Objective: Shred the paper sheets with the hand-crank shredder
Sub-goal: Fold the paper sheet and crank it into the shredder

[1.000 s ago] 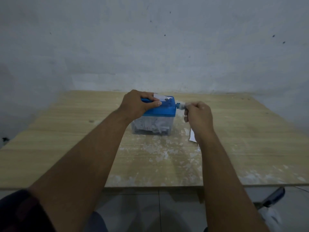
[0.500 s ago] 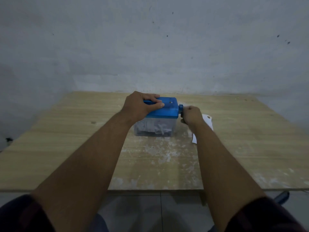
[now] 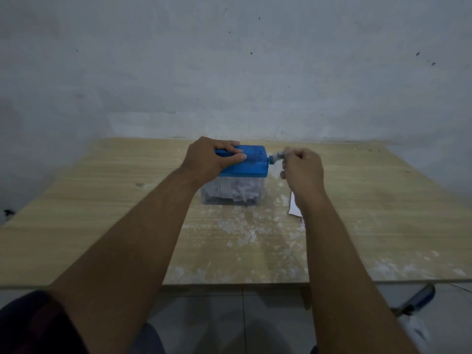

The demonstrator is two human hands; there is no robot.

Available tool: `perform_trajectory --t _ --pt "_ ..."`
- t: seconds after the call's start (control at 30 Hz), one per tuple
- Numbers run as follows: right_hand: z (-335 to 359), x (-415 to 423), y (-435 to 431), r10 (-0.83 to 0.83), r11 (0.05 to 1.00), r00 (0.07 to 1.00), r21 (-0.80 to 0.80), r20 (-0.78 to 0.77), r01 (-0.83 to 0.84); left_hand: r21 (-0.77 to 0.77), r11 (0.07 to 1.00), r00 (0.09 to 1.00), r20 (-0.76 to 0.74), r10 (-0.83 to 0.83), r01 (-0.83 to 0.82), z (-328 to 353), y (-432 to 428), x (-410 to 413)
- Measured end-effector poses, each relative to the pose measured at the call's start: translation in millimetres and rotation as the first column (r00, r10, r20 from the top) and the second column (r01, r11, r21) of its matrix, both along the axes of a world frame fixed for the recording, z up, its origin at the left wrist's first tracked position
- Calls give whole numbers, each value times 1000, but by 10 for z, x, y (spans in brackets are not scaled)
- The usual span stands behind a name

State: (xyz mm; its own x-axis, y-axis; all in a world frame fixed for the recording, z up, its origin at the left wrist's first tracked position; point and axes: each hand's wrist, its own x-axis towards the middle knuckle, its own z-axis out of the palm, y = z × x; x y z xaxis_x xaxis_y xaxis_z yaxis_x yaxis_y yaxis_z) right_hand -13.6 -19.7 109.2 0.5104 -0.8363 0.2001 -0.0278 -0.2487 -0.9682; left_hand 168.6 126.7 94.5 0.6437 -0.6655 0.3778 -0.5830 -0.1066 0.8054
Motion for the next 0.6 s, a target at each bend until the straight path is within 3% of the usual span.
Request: perform_trajectory --t 0.27,0.37,0.43,0.6 --pt "176 549 -426 82 996 994 -9 -74 -83 -7 1000 1000 20 -7 7 0 15 -6" --pt "-94 668 -599 108 993 961 82 -254 -90 -10 1000 999 40 -2 2 -4 20 -1" --pt "-263 614 -562 145 989 901 47 -408 -138 -6 1000 999 44 3 -3 -11 17 -4" --pt "-621 403 -452 85 994 946 88 -313 -60 -12 1000 997 75 4 -3 -7 35 -24"
